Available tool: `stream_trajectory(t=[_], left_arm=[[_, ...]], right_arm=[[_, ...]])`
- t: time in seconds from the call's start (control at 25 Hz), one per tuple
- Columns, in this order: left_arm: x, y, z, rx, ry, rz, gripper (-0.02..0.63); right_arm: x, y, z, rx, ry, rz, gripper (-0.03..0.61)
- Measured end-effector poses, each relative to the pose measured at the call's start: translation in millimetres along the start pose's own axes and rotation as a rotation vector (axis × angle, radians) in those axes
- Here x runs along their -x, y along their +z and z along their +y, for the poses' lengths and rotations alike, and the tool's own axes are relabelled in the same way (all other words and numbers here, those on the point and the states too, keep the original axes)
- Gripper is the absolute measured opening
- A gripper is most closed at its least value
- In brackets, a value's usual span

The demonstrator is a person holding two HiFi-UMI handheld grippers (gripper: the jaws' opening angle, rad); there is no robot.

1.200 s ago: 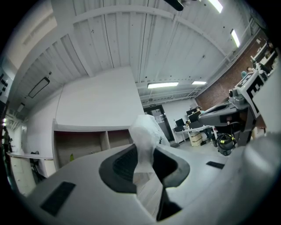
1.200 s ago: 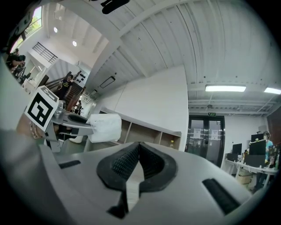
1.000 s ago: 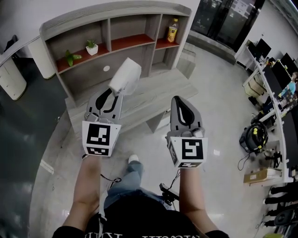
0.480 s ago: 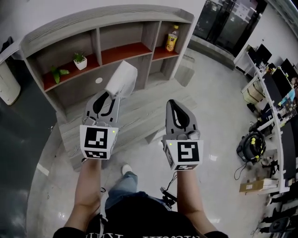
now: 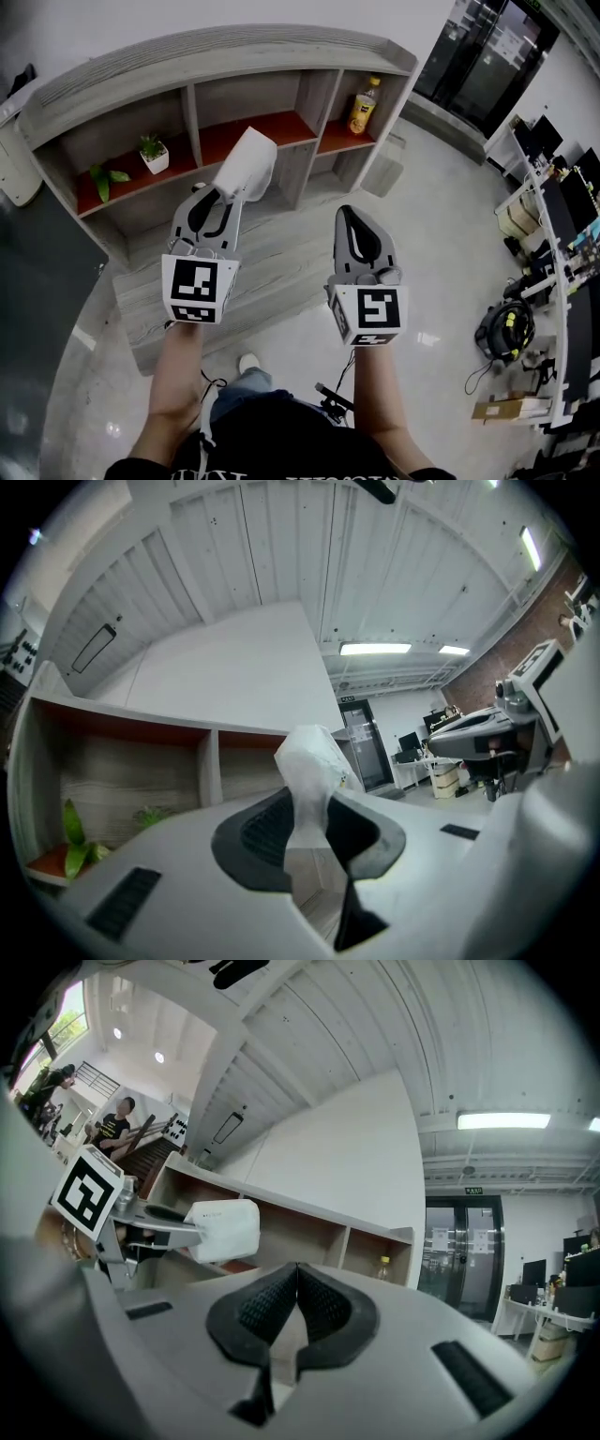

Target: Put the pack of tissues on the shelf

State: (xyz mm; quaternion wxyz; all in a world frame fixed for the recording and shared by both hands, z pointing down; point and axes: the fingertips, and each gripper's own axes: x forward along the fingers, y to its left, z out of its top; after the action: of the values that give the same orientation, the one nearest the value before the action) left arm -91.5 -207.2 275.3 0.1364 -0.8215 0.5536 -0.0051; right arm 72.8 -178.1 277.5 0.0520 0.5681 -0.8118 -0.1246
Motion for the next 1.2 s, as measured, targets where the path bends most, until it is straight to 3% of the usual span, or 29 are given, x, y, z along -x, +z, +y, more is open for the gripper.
stream_trajectory(t=[0.36, 0.88, 1.2], left_arm=[[-41.9, -23.1, 29.7, 0.017, 0.031, 0.031, 0.092], [-54.7, -33.3, 38.9, 0.028, 0.065, 0.045, 0.092], [-72.6, -38.2, 38.3, 0.007, 0.133, 0.076, 0.092]], right_arm=[[-62.9, -16.1, 1.8, 0.008, 0.057, 0.007, 0.017], [-93.3, -26.0, 5.6, -0.01, 0.098, 0.011, 0.017], [-117.5, -33.4, -4.6, -0.042, 0.182, -0.016, 0.017]])
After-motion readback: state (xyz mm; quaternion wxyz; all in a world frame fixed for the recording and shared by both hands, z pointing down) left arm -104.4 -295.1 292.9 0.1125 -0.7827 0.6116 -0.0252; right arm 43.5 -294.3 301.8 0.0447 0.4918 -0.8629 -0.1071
